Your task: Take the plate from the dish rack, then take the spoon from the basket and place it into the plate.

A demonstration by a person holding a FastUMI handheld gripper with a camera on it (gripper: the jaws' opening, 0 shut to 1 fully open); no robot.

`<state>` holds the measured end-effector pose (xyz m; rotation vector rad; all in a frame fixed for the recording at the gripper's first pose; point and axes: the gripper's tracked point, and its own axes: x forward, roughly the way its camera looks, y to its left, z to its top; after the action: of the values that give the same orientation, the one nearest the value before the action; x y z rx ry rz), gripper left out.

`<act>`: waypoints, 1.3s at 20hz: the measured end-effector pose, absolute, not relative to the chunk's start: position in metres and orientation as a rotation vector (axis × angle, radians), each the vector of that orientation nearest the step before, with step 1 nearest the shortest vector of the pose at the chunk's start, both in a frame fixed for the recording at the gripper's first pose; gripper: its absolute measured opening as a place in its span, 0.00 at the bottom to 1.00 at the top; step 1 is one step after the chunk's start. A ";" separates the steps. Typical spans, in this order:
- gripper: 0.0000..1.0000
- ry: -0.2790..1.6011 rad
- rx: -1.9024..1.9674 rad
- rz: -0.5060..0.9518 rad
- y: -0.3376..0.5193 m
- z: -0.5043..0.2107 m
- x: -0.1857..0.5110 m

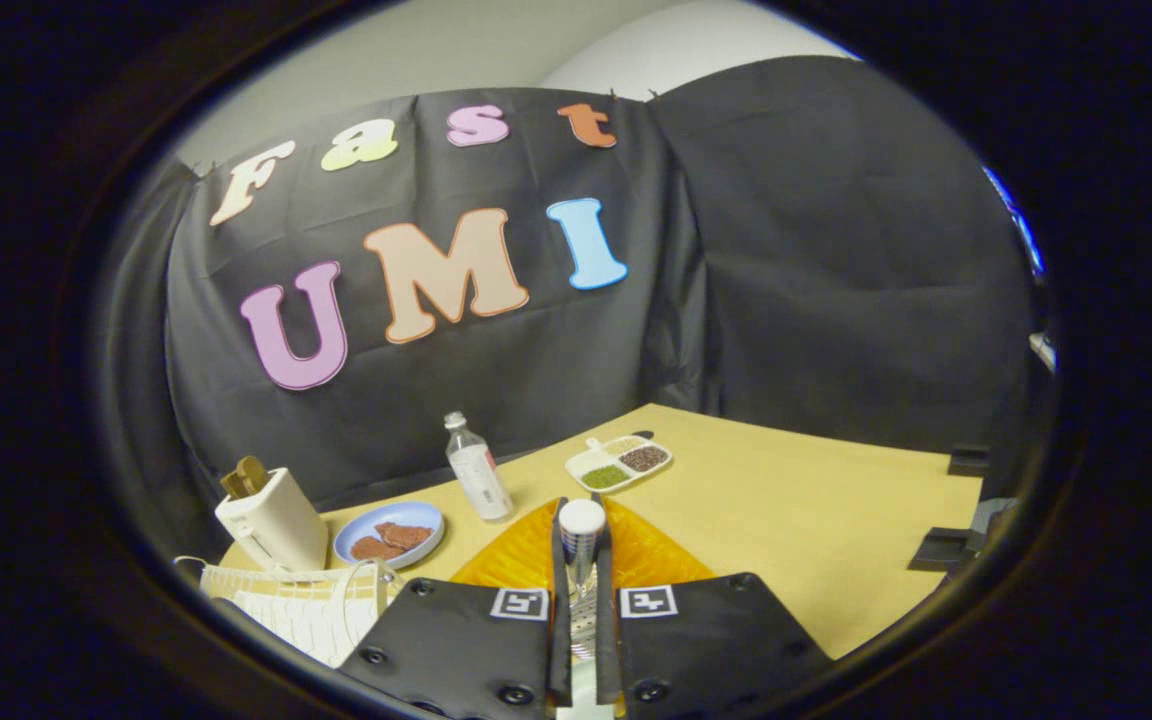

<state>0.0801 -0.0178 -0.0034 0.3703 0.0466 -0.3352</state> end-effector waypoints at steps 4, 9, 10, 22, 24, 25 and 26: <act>0.12 -0.024 0.352 -0.344 -0.018 0.032 0.052; 0.12 -0.044 0.392 -0.354 -0.018 0.048 0.007; 0.12 -0.037 0.403 -0.349 -0.015 0.044 -0.002; 0.13 0.126 0.389 -0.229 0.009 -0.050 -0.030; 0.14 0.148 0.386 -0.215 0.012 -0.062 -0.025; 0.14 0.158 0.389 -0.207 0.013 -0.069 -0.023; 0.14 0.165 0.393 -0.206 0.012 -0.074 -0.022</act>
<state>-0.0216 0.0117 -0.0745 0.3932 0.1645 -0.2061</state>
